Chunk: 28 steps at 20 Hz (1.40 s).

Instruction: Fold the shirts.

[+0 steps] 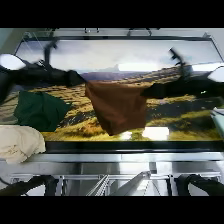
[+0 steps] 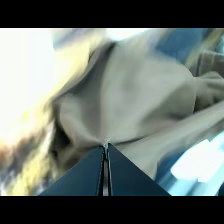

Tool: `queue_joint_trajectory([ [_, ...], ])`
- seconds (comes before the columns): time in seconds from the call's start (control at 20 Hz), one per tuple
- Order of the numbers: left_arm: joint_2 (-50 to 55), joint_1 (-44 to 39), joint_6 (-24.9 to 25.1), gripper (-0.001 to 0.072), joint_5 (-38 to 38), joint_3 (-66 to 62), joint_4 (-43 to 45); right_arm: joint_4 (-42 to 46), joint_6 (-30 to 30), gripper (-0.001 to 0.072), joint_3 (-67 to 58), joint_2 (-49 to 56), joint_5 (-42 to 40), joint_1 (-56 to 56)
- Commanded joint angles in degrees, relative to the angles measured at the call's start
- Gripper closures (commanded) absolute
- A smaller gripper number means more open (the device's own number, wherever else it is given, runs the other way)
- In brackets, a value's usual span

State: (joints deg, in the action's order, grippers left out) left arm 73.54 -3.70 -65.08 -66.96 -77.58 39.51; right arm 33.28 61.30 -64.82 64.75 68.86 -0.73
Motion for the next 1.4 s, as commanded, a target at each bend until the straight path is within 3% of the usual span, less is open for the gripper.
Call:
queue_joint_trajectory([
  [0.0, -10.91, 2.54, -2.16, 0.0682, 0.55, -8.79, -0.66, -7.19, -0.48, 0.0691, -5.31, -10.86, -1.84, 8.15],
  [0.15, -19.02, 2.32, -2.49, 0.0682, 0.81, -13.14, -0.52, -15.04, -5.66, 0.0691, -5.53, -18.14, -2.84, 9.14],
  [0.45, -25.4, -3.48, -2.73, 0.0682, 0.9, -6.16, -0.04, -13.29, -5.53, 0.069, -4.92, -20.13, -0.2, 4.63],
  [0.75, -17.97, -9.03, -3.45, 0.0682, 1.11, 10.78, -0.02, -6.21, -3.82, 0.069, 0.42, -10.27, 3.41, -0.37],
  [0.9, -10.29, -9.05, -1.51, 0.0682, 6.12, 15.69, -0.02, -4.98, -3.8, 0.0687, 2.97, -2.12, 2.54, -0.31],
  [0.95, -7.69, -8.55, -0.22, 0.0552, 7.89, 16.28, -0.04, -3.37, -3.19, 0.0576, 2.97, 0.85, 0.85, -0.26],
  [1.0, -5.35, -7.45, 0.31, 0.0324, 8.83, 16.17, -0.15, -1.79, -2.8, 0.0354, 2.93, 3.5, -1.68, 0.37],
  [1.05, -3.19, -5.84, 0.28, 0.0025, 8.83, 15.41, -0.15, -0.68, -2.8, 0.0254, 2.69, 5.62, -3.65, 1.99],
  [1.1, -1.25, -3.67, 0.11, -0.0013, 7.67, 13.99, -0.17, -0.85, -2.8, 0.0249, 2.01, 7.17, -3.96, 4.26],
  [1.2, 2.34, 1.79, 0.13, -0.0013, 2.19, 10.12, -0.09, -0.9, -2.78, 0.025, 1.03, 7.98, -2.08, 10.03],
  [1.35, 6.25, 8.92, 0.07, -0.0013, -9.49, 7.23, -0.09, -0.68, -2.82, 0.0251, 2.12, 7.76, 9.66, 16.7],
])
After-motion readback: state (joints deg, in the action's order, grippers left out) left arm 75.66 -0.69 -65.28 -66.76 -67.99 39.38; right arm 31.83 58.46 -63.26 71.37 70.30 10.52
